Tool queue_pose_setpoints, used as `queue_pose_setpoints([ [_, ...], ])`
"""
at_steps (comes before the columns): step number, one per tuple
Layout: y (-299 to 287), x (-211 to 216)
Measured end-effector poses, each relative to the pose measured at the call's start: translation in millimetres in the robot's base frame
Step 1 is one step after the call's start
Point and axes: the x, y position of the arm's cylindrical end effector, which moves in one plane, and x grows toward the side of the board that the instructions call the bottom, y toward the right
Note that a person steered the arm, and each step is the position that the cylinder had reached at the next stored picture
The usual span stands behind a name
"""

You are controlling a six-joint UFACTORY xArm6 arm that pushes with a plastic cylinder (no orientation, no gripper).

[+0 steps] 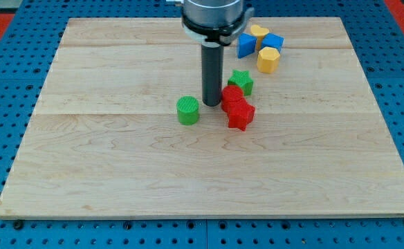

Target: Move the green circle closer to the red star

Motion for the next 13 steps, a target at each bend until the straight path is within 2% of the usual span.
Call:
queue_pose_setpoints([
  [3,10.4,-0.3],
  [5,-27.4,14.2],
  [8,-121.0,16.3],
  [13,-127.2,24.4],
])
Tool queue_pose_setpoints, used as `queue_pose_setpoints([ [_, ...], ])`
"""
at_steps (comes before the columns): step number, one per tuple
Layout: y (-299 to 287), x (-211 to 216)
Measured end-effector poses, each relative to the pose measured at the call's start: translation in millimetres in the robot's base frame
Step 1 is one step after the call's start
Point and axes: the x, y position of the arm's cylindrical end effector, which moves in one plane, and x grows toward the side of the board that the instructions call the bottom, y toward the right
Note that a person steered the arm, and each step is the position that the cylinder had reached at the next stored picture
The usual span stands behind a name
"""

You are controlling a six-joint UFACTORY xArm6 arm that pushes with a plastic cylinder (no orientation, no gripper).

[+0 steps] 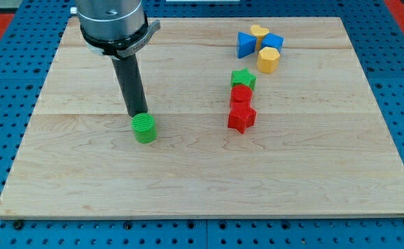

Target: Move the green circle closer to the red star

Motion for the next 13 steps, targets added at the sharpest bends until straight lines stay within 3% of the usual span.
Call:
queue_pose_setpoints([
  [10,-24.4,0.0],
  [12,-53.0,-2.9],
  [13,-58.0,30.6],
])
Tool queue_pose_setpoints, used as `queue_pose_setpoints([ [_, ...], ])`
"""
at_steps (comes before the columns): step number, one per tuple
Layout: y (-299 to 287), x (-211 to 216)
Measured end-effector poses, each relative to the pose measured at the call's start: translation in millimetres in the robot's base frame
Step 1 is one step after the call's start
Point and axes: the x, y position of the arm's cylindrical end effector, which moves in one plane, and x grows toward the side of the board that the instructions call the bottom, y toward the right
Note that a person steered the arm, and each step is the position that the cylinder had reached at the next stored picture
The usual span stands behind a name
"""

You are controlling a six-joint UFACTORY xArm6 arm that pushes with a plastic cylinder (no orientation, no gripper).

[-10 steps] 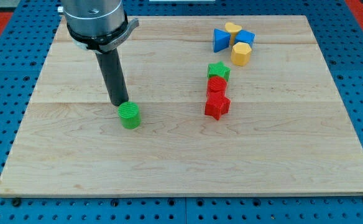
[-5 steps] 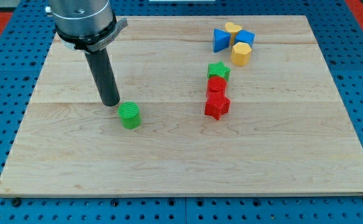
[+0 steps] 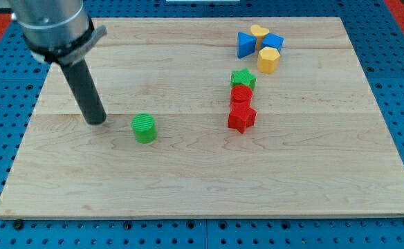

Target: Move the green circle closer to the red star

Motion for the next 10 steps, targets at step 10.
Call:
queue_pose_setpoints([
  [10,171.6,7.5],
])
